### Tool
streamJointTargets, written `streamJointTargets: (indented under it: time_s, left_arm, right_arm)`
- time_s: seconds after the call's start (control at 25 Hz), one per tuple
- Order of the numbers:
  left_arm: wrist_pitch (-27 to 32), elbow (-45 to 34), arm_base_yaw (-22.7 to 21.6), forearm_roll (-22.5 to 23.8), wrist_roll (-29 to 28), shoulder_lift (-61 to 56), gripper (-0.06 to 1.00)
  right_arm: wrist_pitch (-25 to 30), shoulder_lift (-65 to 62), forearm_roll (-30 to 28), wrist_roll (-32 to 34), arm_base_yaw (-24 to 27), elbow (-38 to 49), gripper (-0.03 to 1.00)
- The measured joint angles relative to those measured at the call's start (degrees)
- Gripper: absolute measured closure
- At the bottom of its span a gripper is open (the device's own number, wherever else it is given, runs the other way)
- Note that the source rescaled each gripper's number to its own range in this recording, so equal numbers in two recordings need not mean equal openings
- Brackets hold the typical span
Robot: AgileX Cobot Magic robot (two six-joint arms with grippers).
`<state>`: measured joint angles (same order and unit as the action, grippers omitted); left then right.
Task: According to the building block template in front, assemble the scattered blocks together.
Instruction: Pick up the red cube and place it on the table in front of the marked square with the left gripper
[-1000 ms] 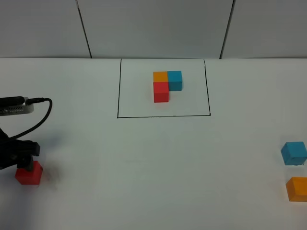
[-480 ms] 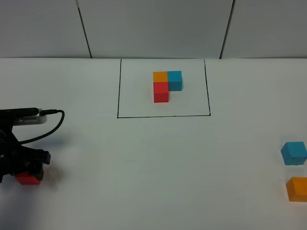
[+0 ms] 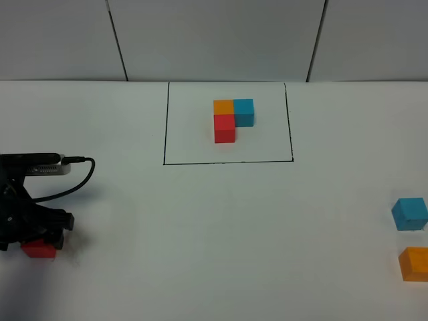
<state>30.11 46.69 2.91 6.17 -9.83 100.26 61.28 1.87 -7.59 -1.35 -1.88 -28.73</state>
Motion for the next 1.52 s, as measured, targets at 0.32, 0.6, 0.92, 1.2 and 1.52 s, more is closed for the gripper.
streamJointTargets:
  time_s: [0.32, 0.6, 0.92, 1.2, 1.52]
  left_arm:
    - [-1.04, 0.00, 0.00, 0.06, 0.00, 1.16, 0.26]
    - [-1.74, 0.00, 0.00, 0.11, 0.10, 1.34, 0.48]
    - [-1.97, -0.01, 1.28, 1.02, 1.39, 1.74, 0.48]
    - [1.58, -0.57, 2.79, 0.55, 1.53, -2.61, 0.48]
    - [9.16, 0.45, 3.33, 0.62, 2.36, -15.55, 0.48]
  right_arm:
    - [0.00, 0.00, 0.00, 0.00, 0.00, 0.00, 0.97]
    - [0.00, 0.00, 0.00, 0.00, 0.00, 0.00, 0.97]
    - [0.00, 0.00, 0.00, 0.00, 0.00, 0.00, 0.97]
    - [0.00, 0.00, 0.00, 0.00, 0.00, 0.00, 0.97]
    - [0.00, 0.00, 0.00, 0.00, 0.00, 0.00, 0.97]
